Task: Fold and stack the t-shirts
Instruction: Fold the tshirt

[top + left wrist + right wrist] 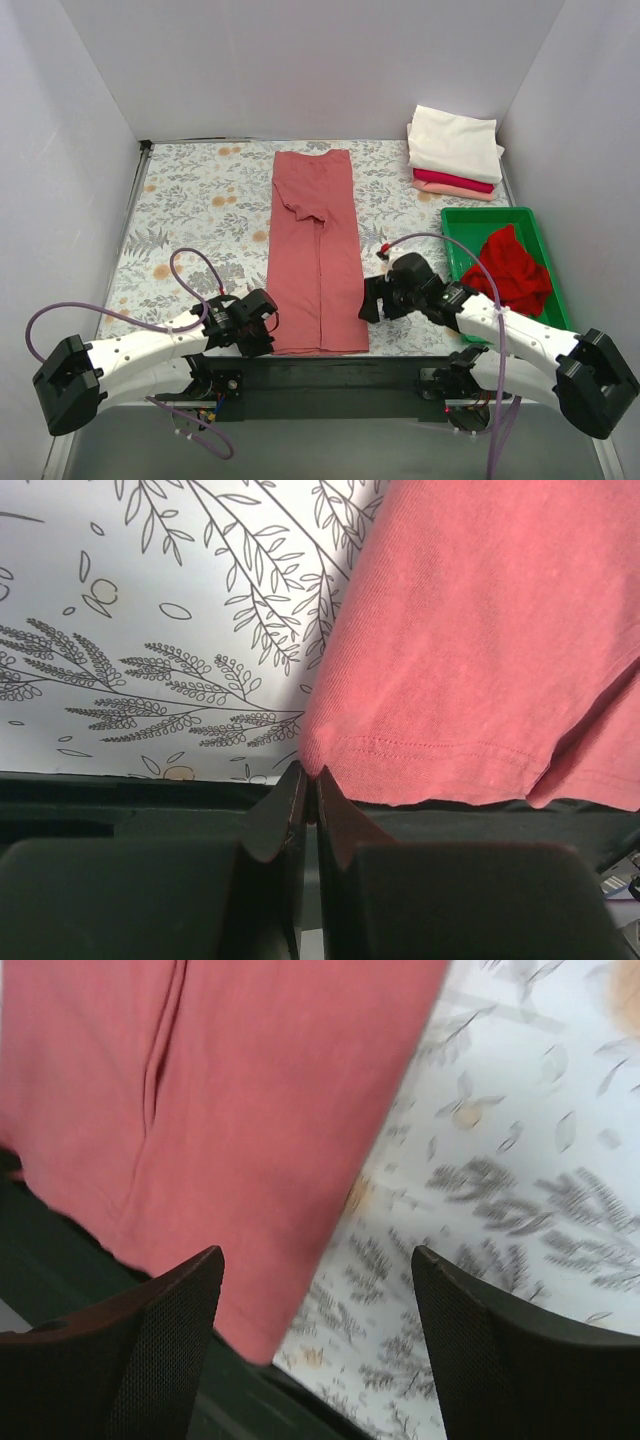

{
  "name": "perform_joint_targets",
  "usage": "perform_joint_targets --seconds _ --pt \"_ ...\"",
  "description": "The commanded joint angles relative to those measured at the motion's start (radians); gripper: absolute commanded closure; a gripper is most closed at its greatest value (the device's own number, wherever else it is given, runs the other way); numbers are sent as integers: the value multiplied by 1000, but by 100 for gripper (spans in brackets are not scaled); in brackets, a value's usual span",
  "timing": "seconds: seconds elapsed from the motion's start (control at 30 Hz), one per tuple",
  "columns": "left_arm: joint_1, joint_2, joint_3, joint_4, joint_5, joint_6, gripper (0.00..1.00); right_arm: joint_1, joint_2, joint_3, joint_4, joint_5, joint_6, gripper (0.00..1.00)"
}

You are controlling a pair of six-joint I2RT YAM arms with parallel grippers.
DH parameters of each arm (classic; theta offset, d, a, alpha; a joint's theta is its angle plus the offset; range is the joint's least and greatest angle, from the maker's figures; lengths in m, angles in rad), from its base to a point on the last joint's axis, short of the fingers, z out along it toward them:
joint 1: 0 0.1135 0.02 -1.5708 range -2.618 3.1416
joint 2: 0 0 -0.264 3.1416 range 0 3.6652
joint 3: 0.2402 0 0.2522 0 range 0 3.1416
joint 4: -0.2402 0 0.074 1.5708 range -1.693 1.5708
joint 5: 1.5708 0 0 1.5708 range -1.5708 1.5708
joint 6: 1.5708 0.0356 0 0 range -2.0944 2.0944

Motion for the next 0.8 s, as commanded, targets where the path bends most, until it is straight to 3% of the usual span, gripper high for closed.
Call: perform_joint_targets --seconds 0.0,0.2,0.5,0.67,0.77 --pt "1 -23 -2 30 -2 -36 100 162 -57 -27 -152 72 32 20" --pt "1 -54 -16 58 -3 -28 100 347 -36 -27 -158 119 93 24" --pt "1 -63 -36 74 11 -37 100 460 55 -15 -139 102 129 32" --pt "1 -65 -31 63 5 -37 100 471 89 -4 -126 108 144 43" --pt "1 -80 -37 69 -1 -45 100 484 89 0 -128 162 158 56"
